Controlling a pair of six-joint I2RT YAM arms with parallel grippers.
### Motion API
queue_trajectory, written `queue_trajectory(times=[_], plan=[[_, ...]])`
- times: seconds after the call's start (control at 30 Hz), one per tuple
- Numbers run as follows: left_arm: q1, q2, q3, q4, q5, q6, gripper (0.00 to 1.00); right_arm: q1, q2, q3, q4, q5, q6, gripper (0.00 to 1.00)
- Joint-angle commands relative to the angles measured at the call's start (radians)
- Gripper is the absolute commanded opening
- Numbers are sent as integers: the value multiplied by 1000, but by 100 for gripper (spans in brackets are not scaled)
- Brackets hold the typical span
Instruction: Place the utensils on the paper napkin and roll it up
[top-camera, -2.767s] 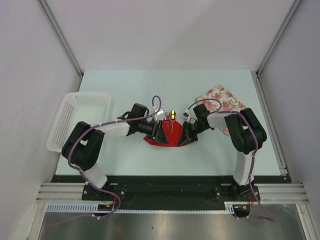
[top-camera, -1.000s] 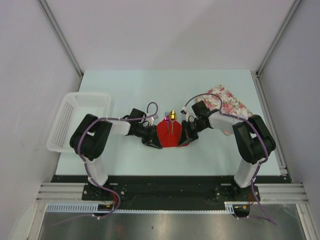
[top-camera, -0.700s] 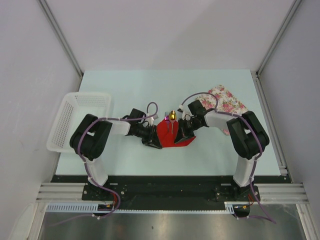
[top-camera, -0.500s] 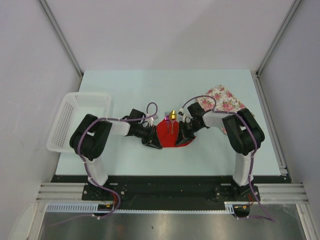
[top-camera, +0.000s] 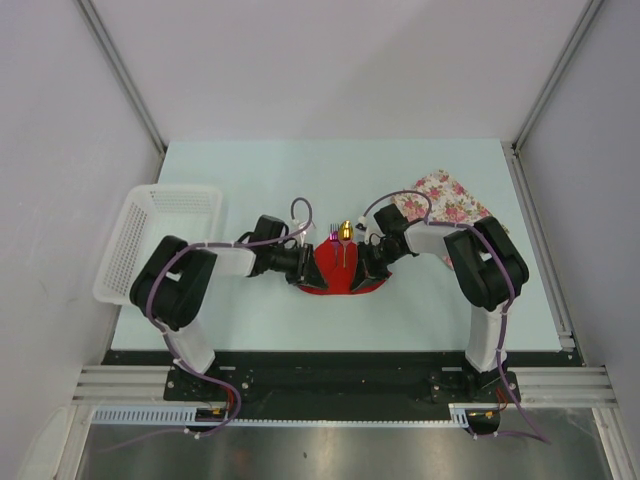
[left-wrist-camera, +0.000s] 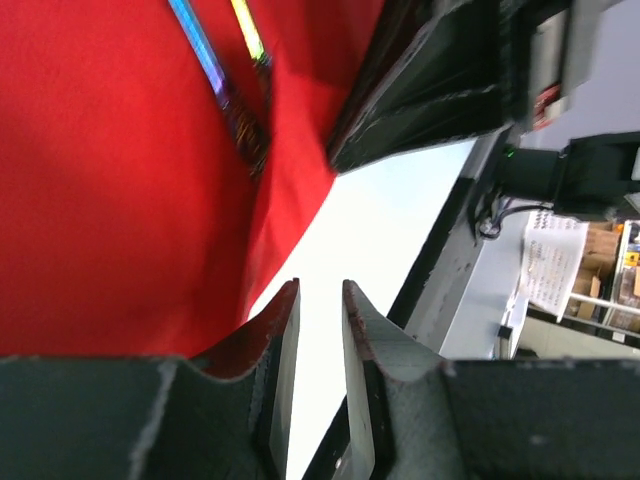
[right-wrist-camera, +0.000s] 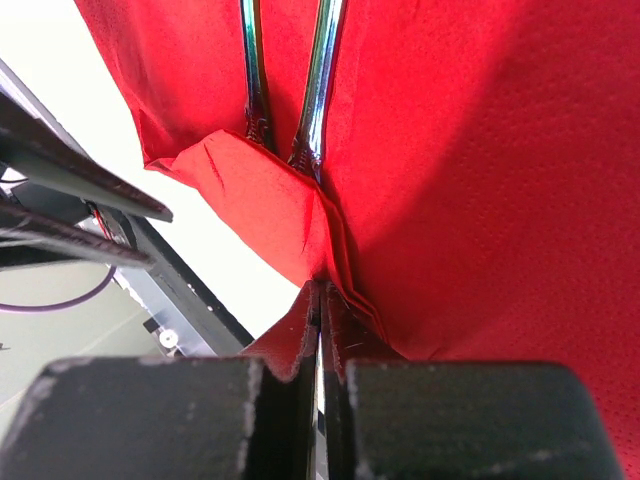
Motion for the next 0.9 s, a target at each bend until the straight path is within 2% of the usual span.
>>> queue_trajectory(times=[0.0, 0.13, 0.17, 0.27, 0.4, 0.87], plan=[[-17, -25, 18, 177, 69, -106, 29, 5, 29, 14, 4, 91, -28, 0], [-38, 13, 17, 331, 71, -194, 29, 2, 29, 11, 8, 80, -20, 0], [-44, 27, 15, 410, 73, -220, 29, 2, 31, 11, 10, 77, -19, 0], [-46, 90, 0, 594, 65, -349, 29, 2, 35, 10, 11, 65, -10, 0], [-53, 173, -2, 745, 53, -480, 27, -3, 32, 14, 11, 59, -6, 0], [-53, 293, -3, 768, -15, -501, 17, -12, -4, 4, -10, 37, -11, 2]])
